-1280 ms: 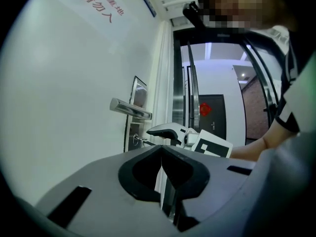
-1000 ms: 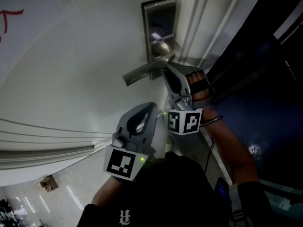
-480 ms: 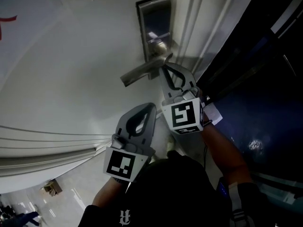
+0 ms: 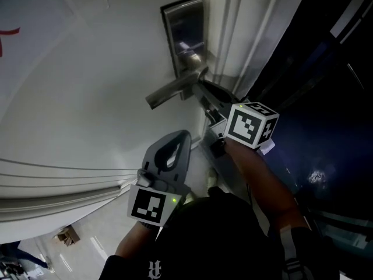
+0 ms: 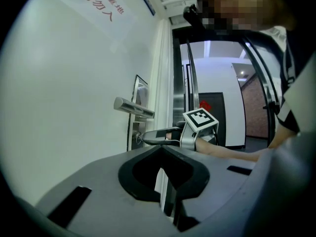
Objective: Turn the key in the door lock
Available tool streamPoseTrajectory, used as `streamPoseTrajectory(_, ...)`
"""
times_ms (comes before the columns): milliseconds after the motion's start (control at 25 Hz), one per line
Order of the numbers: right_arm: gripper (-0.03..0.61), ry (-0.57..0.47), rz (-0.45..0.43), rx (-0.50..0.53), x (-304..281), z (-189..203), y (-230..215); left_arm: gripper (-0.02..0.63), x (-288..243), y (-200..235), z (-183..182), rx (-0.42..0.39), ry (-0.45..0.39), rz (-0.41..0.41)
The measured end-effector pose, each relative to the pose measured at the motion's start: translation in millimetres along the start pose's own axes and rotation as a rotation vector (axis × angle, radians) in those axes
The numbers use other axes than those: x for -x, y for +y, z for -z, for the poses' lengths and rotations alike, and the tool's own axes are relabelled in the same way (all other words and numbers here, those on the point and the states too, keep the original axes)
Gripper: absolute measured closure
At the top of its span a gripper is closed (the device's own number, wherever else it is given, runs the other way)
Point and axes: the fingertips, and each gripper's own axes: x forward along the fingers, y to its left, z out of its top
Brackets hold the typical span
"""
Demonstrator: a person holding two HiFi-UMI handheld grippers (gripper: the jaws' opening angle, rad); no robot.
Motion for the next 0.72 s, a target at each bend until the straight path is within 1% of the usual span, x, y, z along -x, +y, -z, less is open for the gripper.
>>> streamPoseTrajectory(80, 0.555, -0.01, -0.057, -0.181, -0.3, -1.4, -2.0, 0.606, 0.5, -0.2, -0.1, 0.0, -0.001, -0.001)
streamPoseTrajectory(120, 0.555, -0.013, -0.081, -0.254, -0.4, -2.0, -3.5, 0.606, 0.8, -0.3, -0.2, 0.0, 0.0, -0.002)
streamPoseTrajectory(200, 0.554, -0.012, -0.098, -0.36, 0.7, -1.0, -7.6, 0.606, 1.4, -0.6, 0.0, 0.001, 0.0, -0.004)
streamPoseTrajectory(280, 0.554, -0.009, -0.1, -0.44, 1.8, 1.3, -10.6, 0.606, 2.0, -0.8, 0.1, 0.002, 0.001, -0.007)
streamPoseTrajectory(360, 0.552, -0.012, -0.126, -0.505, 1.5, 1.6, -9.9, 0.606, 2.7, -0.8, -0.1, 0.004, 0.0, -0.01)
streamPoseTrajectory(480, 0.545, -0.014, -0.167, -0.571, 0.4, 1.5, -8.6, 0.606, 3.8, -0.1, 0.0, 0.007, -0.001, -0.015)
streamPoseTrajectory(640, 0.535, -0.039, -0.267, -0.686, -0.2, 0.0, -6.2, 0.606, 4.7, 0.9, 1.2, 0.015, -0.003, -0.019)
streamPoseTrajectory(680, 0.532, -0.05, -0.285, -0.697, 2.0, -0.3, -5.6, 0.606, 4.9, 0.9, 1.7, 0.016, -0.002, -0.019)
streamPoseTrajectory(720, 0.532, -0.06, -0.29, -0.679, 5.9, -1.2, -4.9, 0.606, 5.0, 0.7, 2.2, 0.018, -0.002, -0.019)
